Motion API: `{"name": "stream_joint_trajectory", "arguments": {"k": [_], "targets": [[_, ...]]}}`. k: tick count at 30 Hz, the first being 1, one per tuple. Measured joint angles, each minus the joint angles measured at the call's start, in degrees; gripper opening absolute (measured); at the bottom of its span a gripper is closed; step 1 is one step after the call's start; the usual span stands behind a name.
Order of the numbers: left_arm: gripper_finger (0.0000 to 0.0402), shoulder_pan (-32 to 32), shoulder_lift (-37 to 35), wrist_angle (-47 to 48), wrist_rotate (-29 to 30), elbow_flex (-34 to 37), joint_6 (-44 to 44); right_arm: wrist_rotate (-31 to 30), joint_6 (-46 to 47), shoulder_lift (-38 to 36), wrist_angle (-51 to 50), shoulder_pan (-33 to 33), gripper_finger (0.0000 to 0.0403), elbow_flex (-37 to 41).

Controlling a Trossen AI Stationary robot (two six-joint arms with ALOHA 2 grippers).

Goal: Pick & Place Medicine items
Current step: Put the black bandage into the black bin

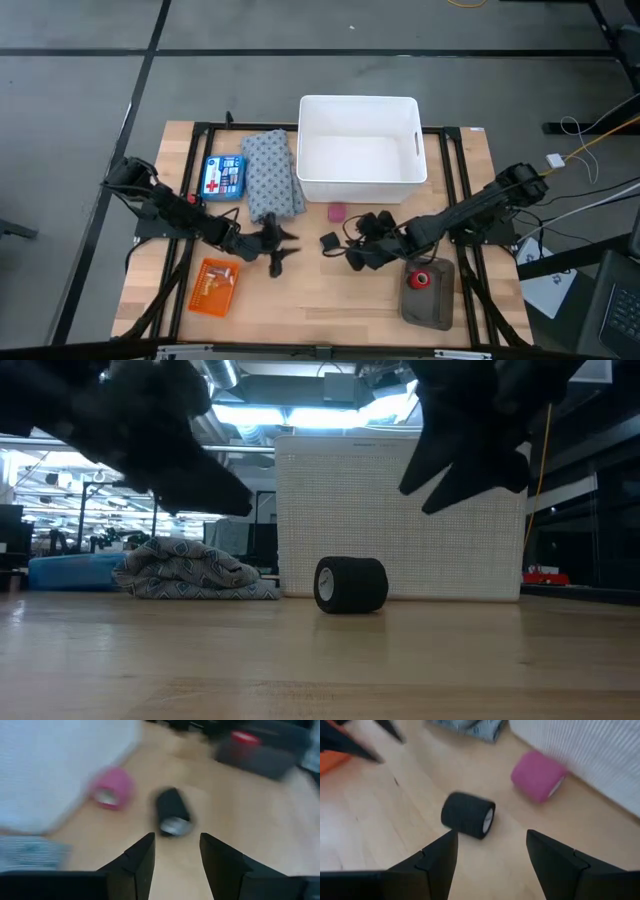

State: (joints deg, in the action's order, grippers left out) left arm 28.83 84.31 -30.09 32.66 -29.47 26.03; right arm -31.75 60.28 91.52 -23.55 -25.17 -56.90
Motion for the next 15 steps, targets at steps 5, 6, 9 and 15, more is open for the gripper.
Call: {"name": "stream_joint_trajectory", "arguments": {"k": [5, 6, 9, 15], "targets": [[0.0150, 1.1, 2.4, 8.6, 7.2, -2.6, -8.4, -3.7, 0.2, -0.6, 0.8, -1.1, 0.0235, 0.0], [0.0150, 1.7, 3.4, 11.2, 8.3, -4.0, -11.6, -4.0, 0.2, -0.6, 0.9, -1.3, 0.0235, 0.0], [0.0151, 3.3, 7.8, 14.9, 12.9, -8.7, -22.8, -5.8, 0.3, -0.6, 1.7, -2.0, 0.0235, 0.0], [0.0156, 3.5, 18.1, 14.9, 16.0, -19.3, -47.2, -7.9, 0.3, -0.6, 1.8, -2.4, 0.0235, 0.0]]}}
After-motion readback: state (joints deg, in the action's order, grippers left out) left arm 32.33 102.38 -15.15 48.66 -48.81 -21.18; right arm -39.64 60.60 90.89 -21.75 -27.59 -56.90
